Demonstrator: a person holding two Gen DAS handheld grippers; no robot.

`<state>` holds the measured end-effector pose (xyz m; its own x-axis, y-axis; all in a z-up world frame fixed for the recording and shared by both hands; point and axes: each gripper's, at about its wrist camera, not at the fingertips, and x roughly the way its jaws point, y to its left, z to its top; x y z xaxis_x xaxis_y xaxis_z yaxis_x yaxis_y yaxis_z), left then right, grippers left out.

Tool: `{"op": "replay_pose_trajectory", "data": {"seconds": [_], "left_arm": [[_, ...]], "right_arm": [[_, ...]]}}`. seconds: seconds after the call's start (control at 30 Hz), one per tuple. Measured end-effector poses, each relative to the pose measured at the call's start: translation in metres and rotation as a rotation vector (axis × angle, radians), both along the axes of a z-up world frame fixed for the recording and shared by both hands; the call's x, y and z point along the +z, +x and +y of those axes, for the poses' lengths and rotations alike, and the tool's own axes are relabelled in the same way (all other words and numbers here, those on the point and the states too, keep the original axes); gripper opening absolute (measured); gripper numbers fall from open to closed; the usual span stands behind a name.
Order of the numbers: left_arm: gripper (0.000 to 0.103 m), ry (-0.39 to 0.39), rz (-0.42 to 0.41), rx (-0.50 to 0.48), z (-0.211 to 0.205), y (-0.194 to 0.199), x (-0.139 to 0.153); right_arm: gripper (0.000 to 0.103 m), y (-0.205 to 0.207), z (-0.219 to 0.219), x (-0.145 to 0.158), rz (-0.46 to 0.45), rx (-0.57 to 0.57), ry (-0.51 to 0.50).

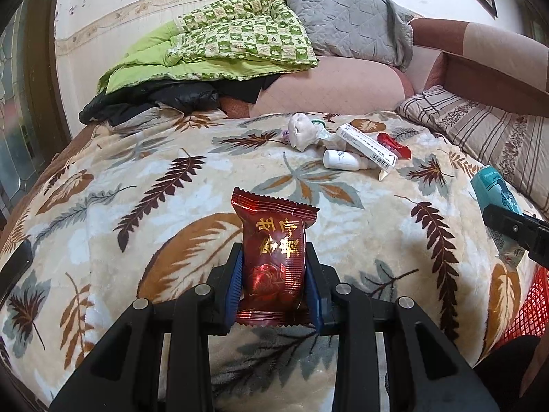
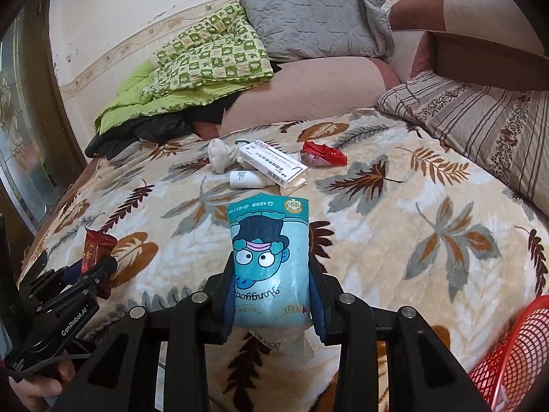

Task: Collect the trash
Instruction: 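Hold the teal pack up with the right tool while the left holds the candy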

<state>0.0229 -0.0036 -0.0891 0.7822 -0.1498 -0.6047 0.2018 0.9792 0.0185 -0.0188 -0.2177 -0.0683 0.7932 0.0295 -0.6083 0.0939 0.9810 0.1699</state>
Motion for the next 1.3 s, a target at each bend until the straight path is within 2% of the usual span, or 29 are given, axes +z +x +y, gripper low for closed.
{"op": "replay_pose_trajectory", "data": {"seconds": [1.3], "left_arm": [[0.032,-0.006,0.006,-0.004,0.0002,0.0037,-0.001]], "right_arm": [[0.039,0.0031,0.0077,-0.0033,0.01,0.016,-0.003]]}}
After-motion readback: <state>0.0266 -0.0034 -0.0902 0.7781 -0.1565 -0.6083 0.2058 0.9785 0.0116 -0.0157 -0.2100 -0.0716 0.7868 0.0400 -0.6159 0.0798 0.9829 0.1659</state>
